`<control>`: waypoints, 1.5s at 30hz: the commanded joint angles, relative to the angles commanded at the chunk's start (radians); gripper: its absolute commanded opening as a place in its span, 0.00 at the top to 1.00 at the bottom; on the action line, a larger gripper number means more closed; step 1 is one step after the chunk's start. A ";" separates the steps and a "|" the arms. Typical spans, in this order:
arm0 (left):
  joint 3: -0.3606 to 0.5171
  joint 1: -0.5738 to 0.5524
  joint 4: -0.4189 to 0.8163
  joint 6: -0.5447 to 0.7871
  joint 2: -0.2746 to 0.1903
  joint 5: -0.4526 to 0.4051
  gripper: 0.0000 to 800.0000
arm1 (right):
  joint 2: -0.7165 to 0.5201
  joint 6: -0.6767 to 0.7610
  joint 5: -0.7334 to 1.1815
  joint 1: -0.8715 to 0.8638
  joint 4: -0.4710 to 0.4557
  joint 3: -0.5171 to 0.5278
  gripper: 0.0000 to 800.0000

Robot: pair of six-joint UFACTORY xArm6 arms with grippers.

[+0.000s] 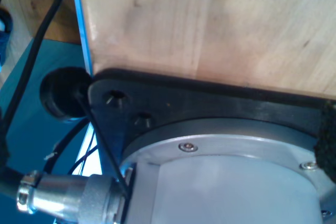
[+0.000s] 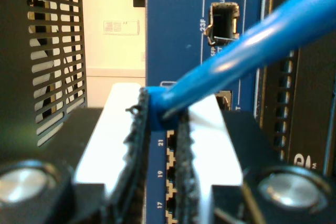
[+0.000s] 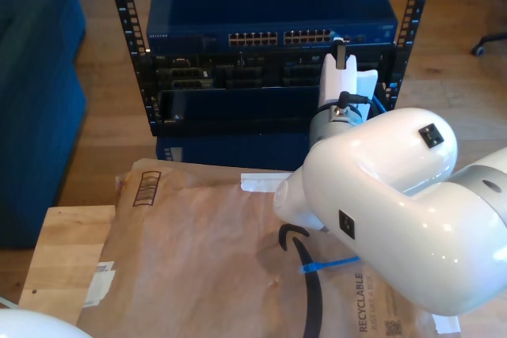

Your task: Grab the cable and plug it in

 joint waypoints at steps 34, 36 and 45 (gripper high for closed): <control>0.000 0.000 0.000 0.000 0.000 0.000 0.00 | 0.021 0.000 0.000 0.000 -0.020 -0.028 1.00; 0.000 0.000 0.002 0.000 0.000 0.000 0.00 | 0.020 0.000 0.000 0.000 -0.020 -0.026 1.00; 0.000 0.000 0.000 0.000 0.000 0.000 0.00 | 0.021 0.000 0.000 0.000 -0.020 -0.026 1.00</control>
